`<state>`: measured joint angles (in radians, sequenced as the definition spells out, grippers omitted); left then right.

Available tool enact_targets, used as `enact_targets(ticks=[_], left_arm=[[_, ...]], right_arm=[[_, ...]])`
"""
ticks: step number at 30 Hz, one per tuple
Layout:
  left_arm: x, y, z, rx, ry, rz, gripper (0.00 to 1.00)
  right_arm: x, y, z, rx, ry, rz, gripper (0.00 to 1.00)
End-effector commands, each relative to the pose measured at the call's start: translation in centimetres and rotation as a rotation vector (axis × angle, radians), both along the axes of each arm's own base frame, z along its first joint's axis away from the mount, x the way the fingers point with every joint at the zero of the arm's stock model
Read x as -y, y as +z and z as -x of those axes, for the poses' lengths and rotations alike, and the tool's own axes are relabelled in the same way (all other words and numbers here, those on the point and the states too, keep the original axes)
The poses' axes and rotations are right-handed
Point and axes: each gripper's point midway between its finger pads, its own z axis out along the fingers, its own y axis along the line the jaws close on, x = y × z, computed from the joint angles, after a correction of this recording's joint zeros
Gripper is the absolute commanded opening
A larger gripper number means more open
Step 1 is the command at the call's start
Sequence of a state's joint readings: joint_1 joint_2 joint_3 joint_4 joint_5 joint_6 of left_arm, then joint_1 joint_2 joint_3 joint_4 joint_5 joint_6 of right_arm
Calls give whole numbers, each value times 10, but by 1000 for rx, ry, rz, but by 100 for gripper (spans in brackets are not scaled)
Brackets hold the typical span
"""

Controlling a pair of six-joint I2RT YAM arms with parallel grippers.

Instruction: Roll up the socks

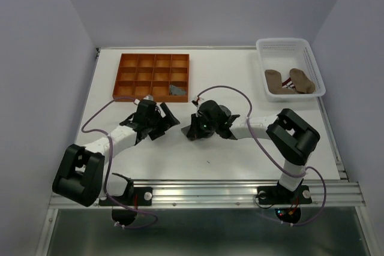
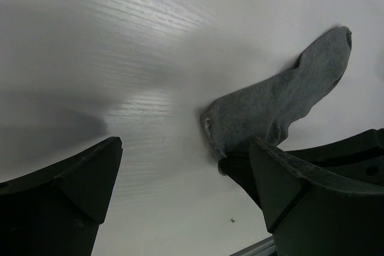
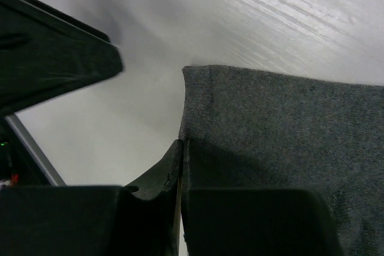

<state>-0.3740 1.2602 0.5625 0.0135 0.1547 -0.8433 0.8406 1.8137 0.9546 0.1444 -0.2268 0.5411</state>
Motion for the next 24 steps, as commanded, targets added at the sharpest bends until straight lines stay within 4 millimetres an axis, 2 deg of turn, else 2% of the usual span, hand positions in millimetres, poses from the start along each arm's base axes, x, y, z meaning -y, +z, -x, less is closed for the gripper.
enact_targets(ticks=[1,8,11,14,18,22,24], left_arm=[[24,19,-17,53,-35,39,98],[39,11,-18,30,-60,37,89],[45,10,-19,23,-68,44,83],[53,12,-21,29,-83,43,81],[60,11,-24,28,-90,35,76],[65,10,-27,21,-97,33,66],[68,10,-29,20,-100,29,51]], right_arm=[[-17,53,-7,49,7,-214,1],[-3,48,-16,30,-42,-252,1],[-9,51,-10,12,-9,-292,1],[-8,45,-8,-9,-14,-292,1],[-7,47,-10,-5,-17,-313,1],[-9,44,-8,-6,9,-309,1],[-5,40,-10,-9,3,-301,1]])
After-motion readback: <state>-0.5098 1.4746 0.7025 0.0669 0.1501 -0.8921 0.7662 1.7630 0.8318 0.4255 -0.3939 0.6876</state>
